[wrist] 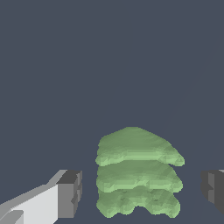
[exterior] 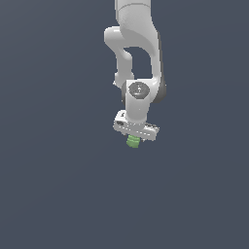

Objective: Pick up the object and move it to a goal position.

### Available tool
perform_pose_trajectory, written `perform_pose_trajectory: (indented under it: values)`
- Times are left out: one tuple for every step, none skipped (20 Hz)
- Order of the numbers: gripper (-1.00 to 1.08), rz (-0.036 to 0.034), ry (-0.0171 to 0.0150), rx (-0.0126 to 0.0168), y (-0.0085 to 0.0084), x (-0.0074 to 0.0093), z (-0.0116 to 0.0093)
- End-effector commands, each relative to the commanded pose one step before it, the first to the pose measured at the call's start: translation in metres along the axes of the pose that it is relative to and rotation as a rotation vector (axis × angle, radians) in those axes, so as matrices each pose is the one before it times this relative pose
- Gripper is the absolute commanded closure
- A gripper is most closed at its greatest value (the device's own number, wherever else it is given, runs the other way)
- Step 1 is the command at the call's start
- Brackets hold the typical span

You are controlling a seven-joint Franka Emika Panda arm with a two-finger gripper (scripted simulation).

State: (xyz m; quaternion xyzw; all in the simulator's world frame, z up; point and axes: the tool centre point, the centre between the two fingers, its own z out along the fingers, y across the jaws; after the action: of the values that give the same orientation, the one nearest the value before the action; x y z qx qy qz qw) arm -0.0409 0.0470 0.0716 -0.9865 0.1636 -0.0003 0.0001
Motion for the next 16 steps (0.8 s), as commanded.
perform_pose_trajectory:
  values:
    - [-0.92,0.00069,-0.00085,-0.00044,0.00015,-0.00097,0.01299]
    - [-0.92,0.00097,0.00013,0.00002,0.00034,0.00000,0.00454]
    - [-0.92,0.00000,0.00000,0.00000,-0.00018,-0.00012,0.00395]
    - [-0.92,0.00068,0.00008,0.00005,0.00018,0.00014,0.00322]
    - [-0.92,0.00000,0.00000,0.00000,-0.00019,0.00008,0.00259]
    - [-0.92,0.00000,0.00000,0.00000,-0.00018,0.00016,0.00192]
    - [-0.92,0.00000,0.00000,0.00000,-0.00016,0.00019,0.00129]
    - [-0.92,0.00000,0.00000,0.00000,-0.00011,0.00016,0.00073]
    - [-0.92,0.00000,0.00000,0.00000,-0.00004,0.00006,0.00023]
    - [1.08,0.00000,0.00000,0.00000,0.00000,0.00000,0.00000]
    - [1.08,0.00000,0.00000,0.00000,0.00000,0.00000,0.00000]
    - [1.08,0.00000,0.00000,0.00000,0.00000,0.00000,0.00000]
    - [1.08,0.00000,0.00000,0.00000,0.00000,0.00000,0.00000]
    - [1.08,0.00000,0.00000,0.00000,0.00000,0.00000,0.00000]
    - [1.08,0.00000,0.00000,0.00000,0.00000,0.00000,0.00000]
    - [1.08,0.00000,0.00000,0.00000,0.00000,0.00000,0.00000]
